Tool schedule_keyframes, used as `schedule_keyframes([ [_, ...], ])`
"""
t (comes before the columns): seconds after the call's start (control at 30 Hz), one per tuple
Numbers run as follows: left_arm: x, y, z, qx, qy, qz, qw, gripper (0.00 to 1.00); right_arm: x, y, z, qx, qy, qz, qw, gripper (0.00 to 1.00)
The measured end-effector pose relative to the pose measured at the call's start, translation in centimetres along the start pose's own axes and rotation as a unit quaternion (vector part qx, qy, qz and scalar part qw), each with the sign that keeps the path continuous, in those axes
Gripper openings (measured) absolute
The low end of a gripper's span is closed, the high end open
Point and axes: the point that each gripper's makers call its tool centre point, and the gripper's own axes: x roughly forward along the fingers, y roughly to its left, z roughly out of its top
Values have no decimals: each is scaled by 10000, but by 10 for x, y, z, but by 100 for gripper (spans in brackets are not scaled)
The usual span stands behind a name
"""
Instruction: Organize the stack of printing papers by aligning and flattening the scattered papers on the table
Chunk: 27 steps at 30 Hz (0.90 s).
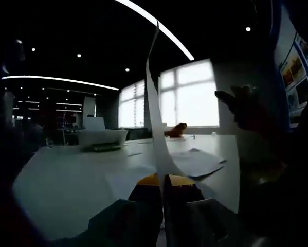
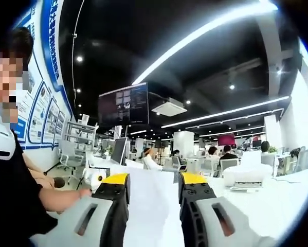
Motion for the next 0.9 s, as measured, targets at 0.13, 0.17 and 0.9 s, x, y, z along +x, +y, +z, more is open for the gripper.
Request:
schedule_keyframes([
  [0.13,-1,5,0,-7,-99,-50,9999,6,0,-1,-5,42,38,-42,10000,33],
  [0.17,-1,6,0,-6,-104,-55,9999,6,0,-2,-7,56,46,-53,10000,33],
  [0.9,-7,35,-11,-494,-677,-188,9963,6,-12,-4,-17,197,106,-165,9996,32],
])
